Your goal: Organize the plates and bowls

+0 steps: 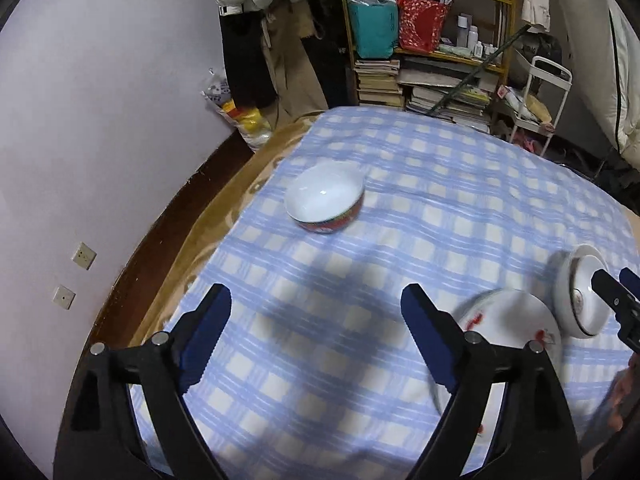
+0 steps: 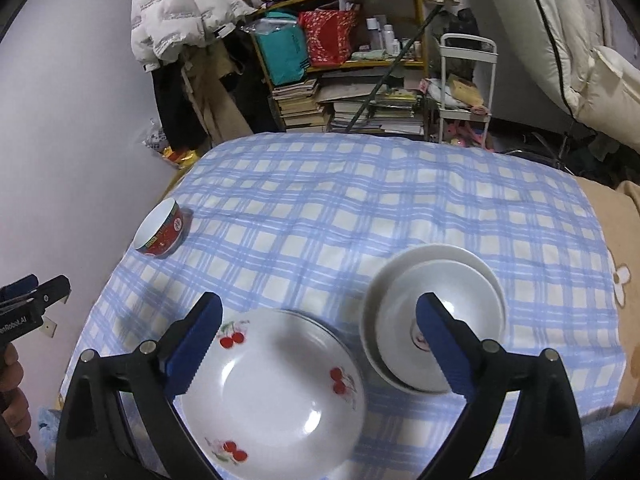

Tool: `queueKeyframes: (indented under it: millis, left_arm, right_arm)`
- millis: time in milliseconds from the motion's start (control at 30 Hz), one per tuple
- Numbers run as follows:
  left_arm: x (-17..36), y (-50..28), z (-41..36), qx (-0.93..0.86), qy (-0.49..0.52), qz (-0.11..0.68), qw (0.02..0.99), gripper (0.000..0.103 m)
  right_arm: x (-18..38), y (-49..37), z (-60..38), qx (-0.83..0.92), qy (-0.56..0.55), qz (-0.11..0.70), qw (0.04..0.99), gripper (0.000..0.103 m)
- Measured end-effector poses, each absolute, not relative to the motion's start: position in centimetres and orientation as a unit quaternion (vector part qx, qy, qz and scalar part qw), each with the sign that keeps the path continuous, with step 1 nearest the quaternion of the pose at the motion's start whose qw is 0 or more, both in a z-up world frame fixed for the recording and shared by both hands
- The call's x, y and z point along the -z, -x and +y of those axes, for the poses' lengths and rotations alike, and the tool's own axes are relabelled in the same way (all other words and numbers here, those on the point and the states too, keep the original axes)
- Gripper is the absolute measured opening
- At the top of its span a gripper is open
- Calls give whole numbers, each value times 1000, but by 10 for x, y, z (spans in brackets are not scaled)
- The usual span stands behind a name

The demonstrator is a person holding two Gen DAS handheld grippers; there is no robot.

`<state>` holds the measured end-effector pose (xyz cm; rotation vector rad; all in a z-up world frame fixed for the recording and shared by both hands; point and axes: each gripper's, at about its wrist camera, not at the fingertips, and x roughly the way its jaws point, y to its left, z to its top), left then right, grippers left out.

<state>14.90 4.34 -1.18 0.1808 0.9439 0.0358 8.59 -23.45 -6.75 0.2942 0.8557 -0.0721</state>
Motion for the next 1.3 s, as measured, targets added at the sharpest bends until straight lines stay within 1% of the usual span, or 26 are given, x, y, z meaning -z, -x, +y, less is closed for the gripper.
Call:
queueKeyframes:
  millis: [67,167,267,467,667,867,967,1067,1300]
  left_arm:
    - [16,-158,55,-31,-73,462,883,86]
    - [14,-159,71,-49,-54,435,898,86]
    - [16,-170,84,-49,-40,430,901,86]
    - [27,-207,97,-55,-61,422,903,86]
    - [42,-258,111,-66,-34,440,895,86]
    - [55,-293,125,-70,-22,448,891,86]
    - [61,-312,133,-36,-4,460,887,86]
    - [65,-325,141,-42,1,451,892,86]
    - [98,-356,152,-47,0,484,874,86]
  right_arm:
    - [70,-99,-225,26,-127,422,897,102]
    - [70,-115,-212,18,-103,429,897,102]
    - [68,-137,-200,13,-93,424,901,102]
    - [76,-189,-179,0,-91,445,891,102]
    - [75,-231,-149,-20,-63,444,894,102]
    - [83,-268,-129,-9,-83,446,891,102]
    - [88,-288,-116,-18,-86,457,885,102]
    - [91,-305,-104,-39,-88,463,881,102]
    - [113,-339,-83,-57,-95,484,868,102]
